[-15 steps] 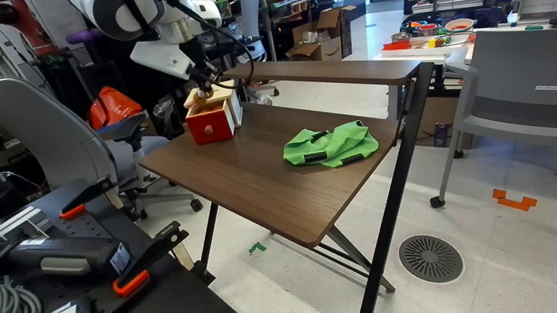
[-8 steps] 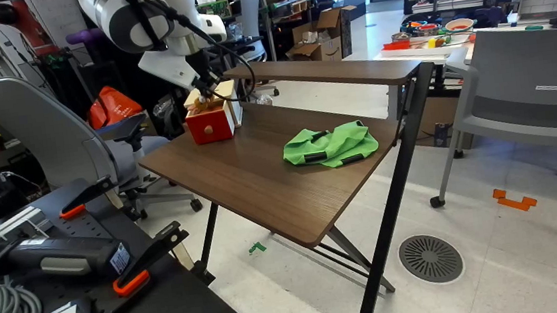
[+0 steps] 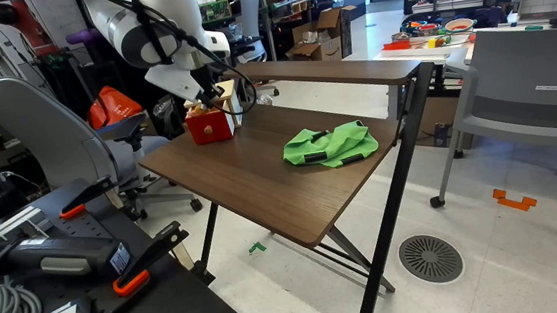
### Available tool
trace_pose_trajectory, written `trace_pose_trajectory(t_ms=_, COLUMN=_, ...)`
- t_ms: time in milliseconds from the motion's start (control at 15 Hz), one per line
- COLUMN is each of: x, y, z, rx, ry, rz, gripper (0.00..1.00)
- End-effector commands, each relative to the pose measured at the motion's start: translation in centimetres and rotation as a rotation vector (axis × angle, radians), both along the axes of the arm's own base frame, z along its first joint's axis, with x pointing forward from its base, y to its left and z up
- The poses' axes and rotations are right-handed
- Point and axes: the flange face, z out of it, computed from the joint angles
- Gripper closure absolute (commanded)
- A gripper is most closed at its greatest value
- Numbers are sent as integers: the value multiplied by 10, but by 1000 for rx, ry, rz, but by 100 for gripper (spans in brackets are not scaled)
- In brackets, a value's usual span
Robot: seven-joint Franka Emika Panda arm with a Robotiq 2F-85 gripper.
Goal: Put the rabbit toy in the open drawer.
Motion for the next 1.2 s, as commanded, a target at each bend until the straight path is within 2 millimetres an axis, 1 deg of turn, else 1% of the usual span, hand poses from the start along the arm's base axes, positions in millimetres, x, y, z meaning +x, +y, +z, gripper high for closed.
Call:
trace_pose_trajectory(t_ms=0, x=6, y=-5, z=-6, rx=-32, ry=8, rz=-6, gripper=55)
trace_pose_trajectory(t_ms=200, x=4, y=-8, z=-8, rx=-54, ry=3, rz=0, gripper=34)
trace_pose_trajectory(t_ms=400, x=3, y=-6, z=-2, rx=-48, ry=1, rz=9, gripper=13)
trace_pose_trajectory(t_ms=467, x=2, y=-6, z=0, rx=-50, ry=-3, rz=12, gripper=5)
trace_pose_trajectory(t_ms=533, x=1, y=-6, z=1, rx=-53, ry=-6, rz=13, gripper=1)
trace_pose_trajectory(t_ms=667, x=-3, y=-6, z=6, rx=-56, ry=-14, rz=18, gripper=0)
trace_pose_trajectory(t_ms=733, x=-4, y=-7, z=12, rx=-56, ry=-23, rz=19, gripper=0)
trace_pose_trajectory(t_ms=933, x=-14, y=-17, z=40, rx=-43, ry=-53, rz=23, gripper=0)
trace_pose_trajectory(t_ms=1067, x=-28, y=-26, z=61, rx=-32, ry=-72, rz=41, gripper=0)
trace_pose_trajectory(t_ms=1133, x=-39, y=-30, z=67, rx=-32, ry=-70, rz=56, gripper=0)
